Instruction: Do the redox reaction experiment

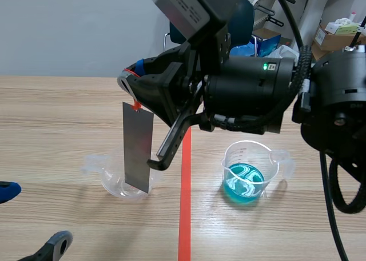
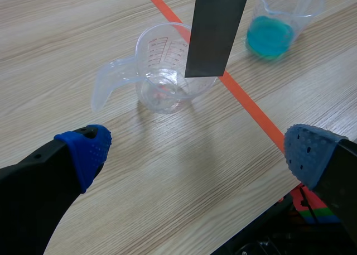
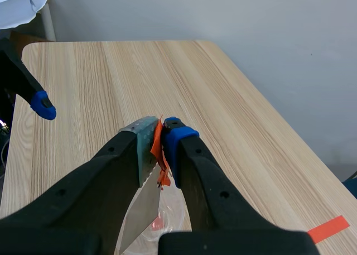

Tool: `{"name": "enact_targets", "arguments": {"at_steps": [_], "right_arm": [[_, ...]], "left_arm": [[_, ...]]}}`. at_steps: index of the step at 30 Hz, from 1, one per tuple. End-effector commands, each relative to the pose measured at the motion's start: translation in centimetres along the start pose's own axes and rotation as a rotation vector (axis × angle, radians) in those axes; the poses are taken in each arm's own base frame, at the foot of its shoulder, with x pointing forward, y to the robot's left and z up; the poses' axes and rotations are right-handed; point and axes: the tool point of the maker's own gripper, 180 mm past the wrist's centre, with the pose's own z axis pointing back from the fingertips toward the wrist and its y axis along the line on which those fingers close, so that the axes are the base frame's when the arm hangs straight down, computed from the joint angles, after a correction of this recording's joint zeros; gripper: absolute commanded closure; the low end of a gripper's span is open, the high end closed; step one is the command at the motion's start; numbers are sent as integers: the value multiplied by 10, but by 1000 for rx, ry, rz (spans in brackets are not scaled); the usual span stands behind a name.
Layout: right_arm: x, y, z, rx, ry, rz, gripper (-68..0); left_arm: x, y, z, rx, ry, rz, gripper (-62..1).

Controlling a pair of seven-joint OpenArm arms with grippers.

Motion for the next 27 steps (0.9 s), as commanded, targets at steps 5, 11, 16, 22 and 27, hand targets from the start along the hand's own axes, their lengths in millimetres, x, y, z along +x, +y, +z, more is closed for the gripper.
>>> {"name": "enact_targets", "arguments": {"at_steps": [5,11,16,22,27], "right_arm": [[11,-4,0,-4,-36,19,-17],[11,-4,0,-4,-31,19,-17],[10,-4,0,-4,-29,19,-17],[10,-4,0,-4,-28,19,-17],[9,-4,0,-4,-24,19,-17]], "left_arm": [[37,-17,0,-56,-121,-3,-623],[37,-17,0,-56,-120,-3,-623],[37,-17,0,-56,-121,-3,-623],[37,-17,0,-56,-120,-3,-623],[37,-17,0,-56,-120,-3,-623]]}}
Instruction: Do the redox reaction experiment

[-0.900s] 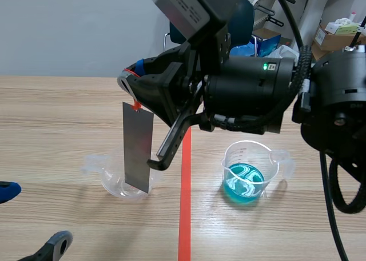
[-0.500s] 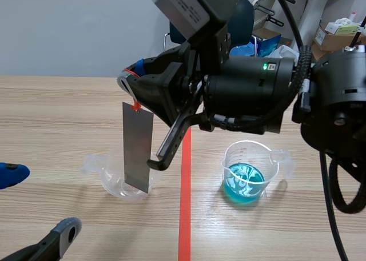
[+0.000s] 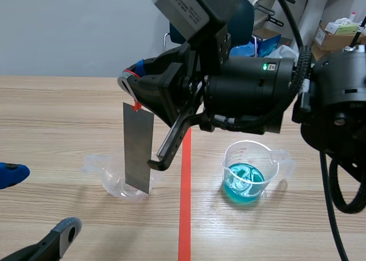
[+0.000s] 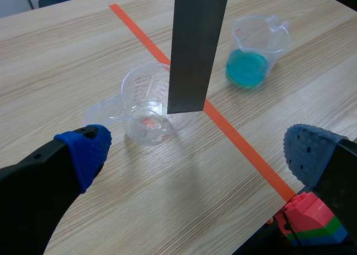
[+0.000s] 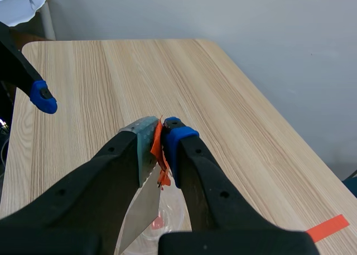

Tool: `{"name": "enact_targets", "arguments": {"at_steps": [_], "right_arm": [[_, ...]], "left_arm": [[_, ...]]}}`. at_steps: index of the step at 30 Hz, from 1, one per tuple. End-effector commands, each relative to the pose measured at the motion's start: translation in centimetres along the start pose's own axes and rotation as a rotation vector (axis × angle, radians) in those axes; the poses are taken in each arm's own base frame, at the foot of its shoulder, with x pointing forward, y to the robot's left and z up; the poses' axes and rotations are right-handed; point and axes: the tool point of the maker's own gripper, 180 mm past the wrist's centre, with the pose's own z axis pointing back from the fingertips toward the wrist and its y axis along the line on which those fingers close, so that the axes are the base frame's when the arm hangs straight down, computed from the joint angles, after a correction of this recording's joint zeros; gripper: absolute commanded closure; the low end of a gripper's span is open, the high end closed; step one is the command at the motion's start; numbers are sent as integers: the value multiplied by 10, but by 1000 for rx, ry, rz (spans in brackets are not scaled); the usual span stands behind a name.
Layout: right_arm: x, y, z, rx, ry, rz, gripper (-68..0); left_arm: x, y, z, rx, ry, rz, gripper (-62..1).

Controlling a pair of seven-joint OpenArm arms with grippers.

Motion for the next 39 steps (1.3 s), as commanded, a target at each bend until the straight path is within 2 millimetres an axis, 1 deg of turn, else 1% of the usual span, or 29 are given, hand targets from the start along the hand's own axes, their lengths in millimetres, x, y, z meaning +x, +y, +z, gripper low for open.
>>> {"name": "enact_targets", "arguments": {"at_steps": [1,21,39], "right_arm": [[10,-4,0,-4,-28,18,-17],[9,-4,0,-4,-25,18,-17],[1,-3,1,-4,11,9,-17]], "left_arm": [[9,-3,0,-3,-29,7,-623],[9,-3,0,-3,-29,7,-623],[9,-3,0,-3,-30,7,-623]]}}
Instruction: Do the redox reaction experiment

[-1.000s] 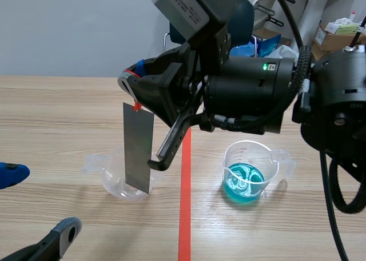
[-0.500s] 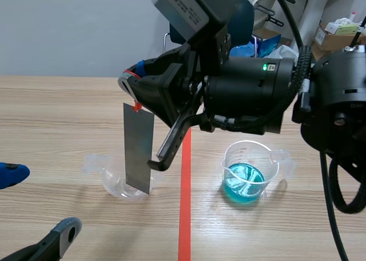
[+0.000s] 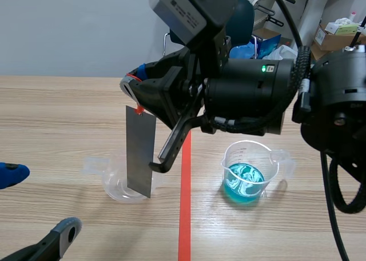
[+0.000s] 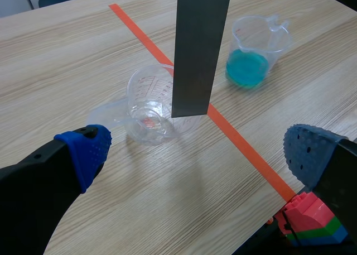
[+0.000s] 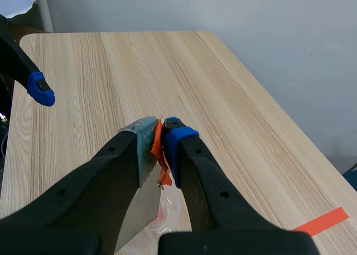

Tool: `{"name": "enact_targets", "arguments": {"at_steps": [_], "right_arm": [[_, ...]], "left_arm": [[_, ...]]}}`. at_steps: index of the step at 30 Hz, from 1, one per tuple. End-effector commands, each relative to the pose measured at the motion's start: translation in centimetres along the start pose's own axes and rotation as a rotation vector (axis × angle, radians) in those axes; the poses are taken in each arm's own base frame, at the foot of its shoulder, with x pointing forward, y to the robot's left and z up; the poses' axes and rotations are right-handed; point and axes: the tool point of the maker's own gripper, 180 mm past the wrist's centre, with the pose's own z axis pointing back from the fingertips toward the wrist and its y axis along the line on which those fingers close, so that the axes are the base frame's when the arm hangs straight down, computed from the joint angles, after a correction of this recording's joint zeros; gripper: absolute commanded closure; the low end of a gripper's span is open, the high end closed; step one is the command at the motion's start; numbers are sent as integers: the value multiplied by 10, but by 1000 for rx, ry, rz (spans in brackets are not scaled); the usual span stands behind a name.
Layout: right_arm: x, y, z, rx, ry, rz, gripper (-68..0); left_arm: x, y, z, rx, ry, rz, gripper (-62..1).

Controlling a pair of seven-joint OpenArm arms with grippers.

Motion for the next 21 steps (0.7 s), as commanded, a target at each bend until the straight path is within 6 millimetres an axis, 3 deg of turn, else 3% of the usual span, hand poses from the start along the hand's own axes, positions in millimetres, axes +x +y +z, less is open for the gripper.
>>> {"name": "enact_targets", "arguments": {"at_steps": [1,21], "right_arm": [[6,-3,1,-4,-18,10,-17],[1,-3,1,-4,12,10,-17]], "left_arm": [[9,-3,0,-3,-30,7,-623],[9,-3,0,-3,-30,7,-623]]}}
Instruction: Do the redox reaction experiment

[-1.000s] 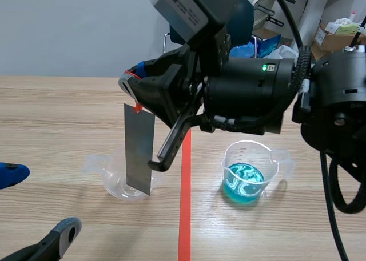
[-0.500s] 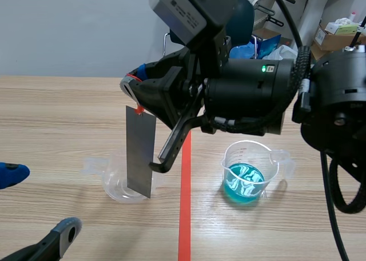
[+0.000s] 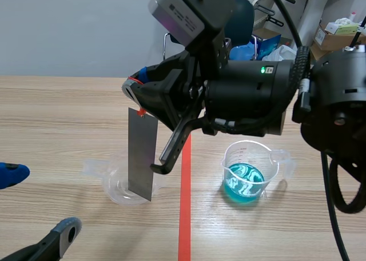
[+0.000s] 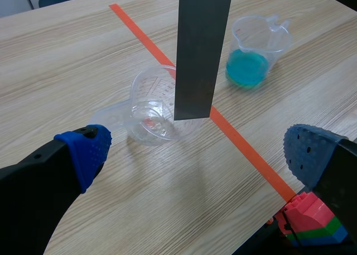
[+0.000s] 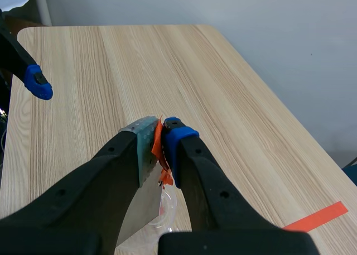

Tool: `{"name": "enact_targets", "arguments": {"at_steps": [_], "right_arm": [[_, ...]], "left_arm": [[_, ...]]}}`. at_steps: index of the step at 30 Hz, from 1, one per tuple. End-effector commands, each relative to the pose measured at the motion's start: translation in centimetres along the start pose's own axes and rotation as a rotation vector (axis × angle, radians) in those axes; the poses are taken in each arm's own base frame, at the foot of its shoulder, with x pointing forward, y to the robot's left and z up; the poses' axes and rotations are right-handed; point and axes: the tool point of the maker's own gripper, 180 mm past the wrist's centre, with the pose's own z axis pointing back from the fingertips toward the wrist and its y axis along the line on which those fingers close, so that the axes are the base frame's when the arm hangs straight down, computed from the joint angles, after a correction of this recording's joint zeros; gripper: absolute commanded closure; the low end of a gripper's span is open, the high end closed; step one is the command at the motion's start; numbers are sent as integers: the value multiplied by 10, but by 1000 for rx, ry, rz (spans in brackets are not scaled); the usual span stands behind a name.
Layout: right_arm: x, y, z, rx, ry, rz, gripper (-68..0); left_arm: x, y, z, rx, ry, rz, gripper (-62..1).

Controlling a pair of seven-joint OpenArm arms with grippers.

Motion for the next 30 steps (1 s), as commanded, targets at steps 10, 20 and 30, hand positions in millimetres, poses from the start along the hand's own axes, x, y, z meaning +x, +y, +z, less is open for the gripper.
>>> {"name": "enact_targets", "arguments": {"at_steps": [10,20,30], "right_arm": [[4,-3,1,-4,-5,10,-17],[9,-3,2,-1,-32,12,-17],[54,-1,19,18,-148,101,-17]], "left_arm": [[9,-3,0,-3,-30,7,-623],[9,-3,0,-3,-30,7,-623],[9,-3,0,-3,-30,7,-623]]}}
